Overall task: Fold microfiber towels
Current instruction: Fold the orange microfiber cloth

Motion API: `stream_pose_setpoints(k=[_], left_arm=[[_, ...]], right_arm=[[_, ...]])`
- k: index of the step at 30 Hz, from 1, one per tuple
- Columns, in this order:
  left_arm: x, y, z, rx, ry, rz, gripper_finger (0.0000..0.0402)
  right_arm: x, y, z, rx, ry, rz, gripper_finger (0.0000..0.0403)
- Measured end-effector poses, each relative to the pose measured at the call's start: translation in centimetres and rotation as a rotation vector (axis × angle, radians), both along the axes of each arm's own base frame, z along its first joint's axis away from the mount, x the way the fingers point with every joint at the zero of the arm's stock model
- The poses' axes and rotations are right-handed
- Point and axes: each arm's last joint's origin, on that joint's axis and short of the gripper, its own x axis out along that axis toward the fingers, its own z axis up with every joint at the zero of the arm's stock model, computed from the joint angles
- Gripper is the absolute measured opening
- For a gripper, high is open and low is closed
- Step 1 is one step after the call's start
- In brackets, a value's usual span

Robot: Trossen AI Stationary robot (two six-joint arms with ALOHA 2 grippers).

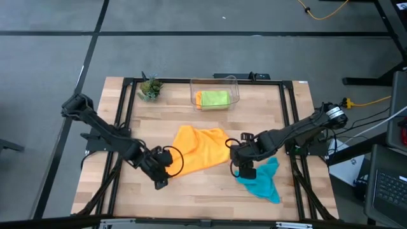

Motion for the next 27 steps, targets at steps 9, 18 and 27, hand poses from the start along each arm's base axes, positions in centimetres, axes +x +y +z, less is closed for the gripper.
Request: stream_pose_setpoints(k=[9,18,27], left_arm=[[0.6,-2.2,-4.8,0.030,0.133,-0.181,0.0293],[0.9,-2.7,-7.9,0.121,0.220,-0.148,0.0288],[0.9,-2.6,-8.5,0.160,0.235,-0.080,0.0266]], right_arm=[[-0.6,-0.3,-2.1,-0.017,0.042,0.000,0.0160],[-0.9,-0.5,-3.4,-0.033,0.043,-0.006,0.0160],[0.6,0.1,-3.2,0.004,-0.102,0.010,0.0160]])
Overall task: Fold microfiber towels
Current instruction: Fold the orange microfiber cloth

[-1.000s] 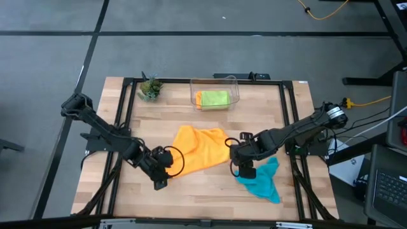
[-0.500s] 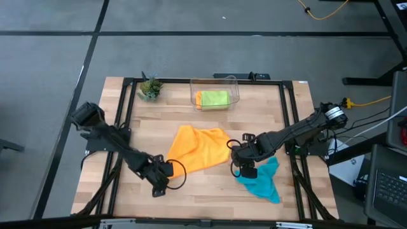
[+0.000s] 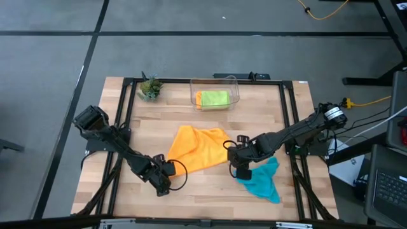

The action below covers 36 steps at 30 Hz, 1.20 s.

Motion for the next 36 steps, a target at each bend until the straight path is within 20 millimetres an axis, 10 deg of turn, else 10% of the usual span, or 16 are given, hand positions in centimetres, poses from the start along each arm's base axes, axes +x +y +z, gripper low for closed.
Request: stream_pose_setpoints(k=[19,36], left_arm=[[-0.6,-0.4,-0.2,0.059,-0.041,0.042,0.0016],[-0.5,-0.4,-0.2,0.073,-0.055,0.039,0.0001]], right_arm=[[2.7,1.2,-8.1,-0.178,-0.058,0.013,0.0160],[2.8,0.8,-9.8,-0.321,-0.050,-0.071,0.0103]])
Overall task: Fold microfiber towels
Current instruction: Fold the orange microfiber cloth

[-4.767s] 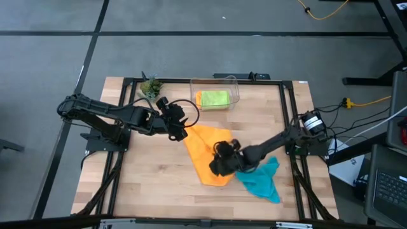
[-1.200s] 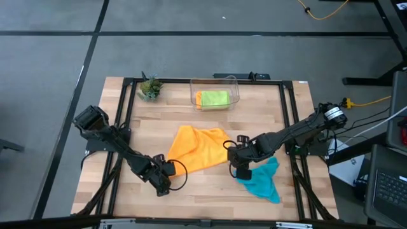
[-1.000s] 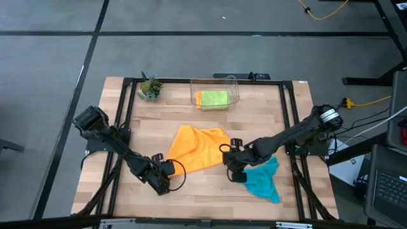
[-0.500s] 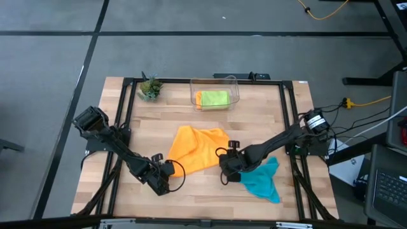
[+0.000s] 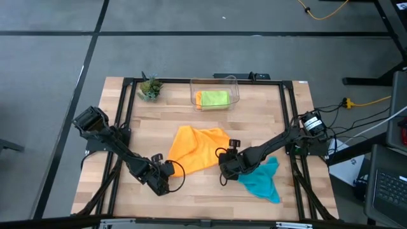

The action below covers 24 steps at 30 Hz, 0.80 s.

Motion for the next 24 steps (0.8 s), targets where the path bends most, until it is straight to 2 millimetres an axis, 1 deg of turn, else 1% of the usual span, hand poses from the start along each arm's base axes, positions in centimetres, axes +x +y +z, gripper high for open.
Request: stream_pose_setpoints(k=[4,5,7,9,11,14,17,21,24], left_arm=[[0.4,-0.3,0.5,-0.001,-0.015,-0.001,0.0001],[0.6,-0.5,0.8,-0.001,-0.016,-0.002,0.0000],[1.0,-0.7,1.6,-0.005,0.003,-0.003,0.0000],[1.5,-1.0,3.0,-0.008,0.025,0.000,0.0000],[2.0,-1.2,5.1,0.008,0.042,-0.003,0.0000],[2.5,-1.3,8.0,0.076,0.084,-0.035,0.0000],[3.1,-1.2,12.0,0.112,0.087,-0.049,0.0000],[3.6,-1.1,17.2,0.132,0.048,-0.063,0.0000],[3.4,-1.2,20.1,0.139,0.018,-0.104,0.0000]], right_arm=[[-0.1,-0.1,-0.1,-0.007,0.005,-0.018,0.0025],[-0.2,-0.2,-0.1,-0.014,0.013,-0.021,0.0014],[0.0,-0.1,0.5,-0.026,0.042,-0.020,0.0011],[0.4,0.1,1.7,-0.042,0.074,-0.006,0.0008],[0.7,0.5,3.2,-0.065,0.119,0.012,0.0006],[1.2,0.9,5.9,-0.105,0.168,0.048,0.0006],[1.4,1.3,9.1,-0.178,0.198,0.060,0.0004],[1.2,2.1,13.7,-0.261,0.188,0.054,0.0004],[0.7,2.9,17.1,-0.280,0.149,0.055,0.0004]])
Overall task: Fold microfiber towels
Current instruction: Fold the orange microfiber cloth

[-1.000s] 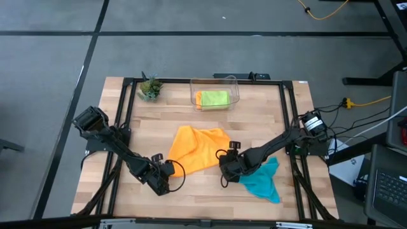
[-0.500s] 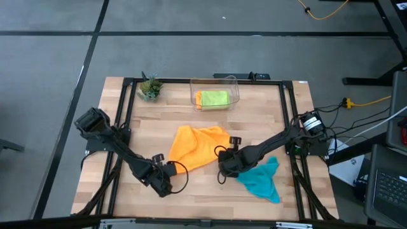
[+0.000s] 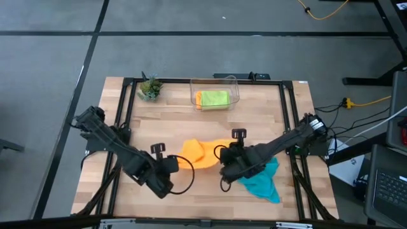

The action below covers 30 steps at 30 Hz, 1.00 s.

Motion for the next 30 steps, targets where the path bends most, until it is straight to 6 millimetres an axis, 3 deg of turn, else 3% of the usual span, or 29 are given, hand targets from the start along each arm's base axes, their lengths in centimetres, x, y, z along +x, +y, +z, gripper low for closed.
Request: stream_pose_setpoints(k=[5,10,14,17,23,26,30], left_arm=[[-0.9,-0.2,3.4,-0.004,-0.026,-0.058,0.0000],[-2.0,-0.7,5.6,-0.009,-0.061,-0.102,0.0000],[-2.8,-0.9,6.7,0.030,-0.095,-0.115,0.0000],[-3.1,-1.0,6.9,0.042,-0.101,-0.116,0.0000],[-2.9,-1.2,7.1,0.003,-0.121,-0.122,0.0000],[-2.9,-1.3,8.4,-0.071,-0.161,-0.127,0.0000],[-3.1,-1.3,11.1,-0.201,-0.245,-0.122,0.0000]], right_arm=[[-1.0,1.5,4.3,0.050,-0.039,0.074,0.0004],[-1.7,2.3,7.2,0.007,-0.138,0.126,0.0004],[-1.9,2.5,8.1,0.096,-0.076,0.222,0.0004],[-1.8,2.3,8.5,-0.004,-0.194,0.131,0.0004],[-2.0,3.6,8.2,0.290,0.019,0.371,0.0004],[-2.5,3.9,9.6,0.311,-0.023,0.397,0.0004],[-3.6,4.2,13.0,0.324,-0.159,0.433,0.0004]])
